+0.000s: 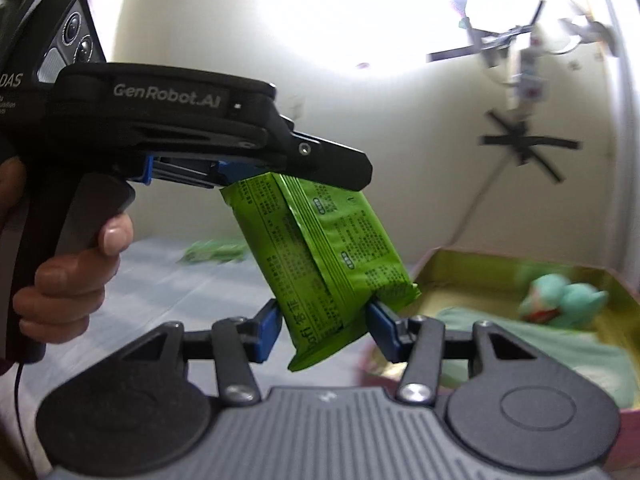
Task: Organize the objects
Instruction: 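Carry the wet-wipe packet with both tools into the pink tin and open both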
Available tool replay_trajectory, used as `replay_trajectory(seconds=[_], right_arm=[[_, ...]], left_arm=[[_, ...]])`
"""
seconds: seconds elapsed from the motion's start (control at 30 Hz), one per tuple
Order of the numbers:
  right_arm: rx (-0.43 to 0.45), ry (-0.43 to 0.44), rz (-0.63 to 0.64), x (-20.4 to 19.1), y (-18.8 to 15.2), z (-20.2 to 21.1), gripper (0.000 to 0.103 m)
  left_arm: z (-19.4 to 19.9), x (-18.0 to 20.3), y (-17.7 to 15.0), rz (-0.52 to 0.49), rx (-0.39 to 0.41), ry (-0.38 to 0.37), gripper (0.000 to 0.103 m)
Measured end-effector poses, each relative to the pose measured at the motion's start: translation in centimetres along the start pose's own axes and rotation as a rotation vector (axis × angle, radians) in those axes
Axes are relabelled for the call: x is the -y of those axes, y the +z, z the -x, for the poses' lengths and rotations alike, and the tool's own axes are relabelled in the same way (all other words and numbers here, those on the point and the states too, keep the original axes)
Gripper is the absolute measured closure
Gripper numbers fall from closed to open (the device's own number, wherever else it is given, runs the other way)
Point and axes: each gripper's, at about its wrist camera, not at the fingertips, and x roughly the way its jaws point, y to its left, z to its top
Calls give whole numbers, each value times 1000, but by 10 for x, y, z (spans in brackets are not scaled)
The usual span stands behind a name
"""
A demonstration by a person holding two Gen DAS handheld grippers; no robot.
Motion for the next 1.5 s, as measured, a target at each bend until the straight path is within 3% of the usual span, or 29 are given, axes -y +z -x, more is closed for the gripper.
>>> replay_trajectory(seconds=[0.23,0.5,0.57,0.7,0.8,1.03,1.5], right_arm=[[16,-112,-61,60,0,5,55],[-2,-196,-110,106,-6,0,55],[-5,-222,-113,115,-6,-5,55],[-1,-352,-153,132,-14,-14,50],[21,-323,-256,146,-21,-6,50],[57,-311,-320,136,-35,20,48],[54,-251,-324,96,-27,42,45]], left_arm=[[-68,32,14,-31,-45,-45,37],[-136,42,14,-43,-128,-39,37],[-151,42,13,-49,-154,-19,37],[-173,37,8,-42,-217,116,36],[-164,27,1,-8,-232,140,36],[-137,17,-11,-13,-254,220,36],[-74,8,-32,-27,-277,338,36]])
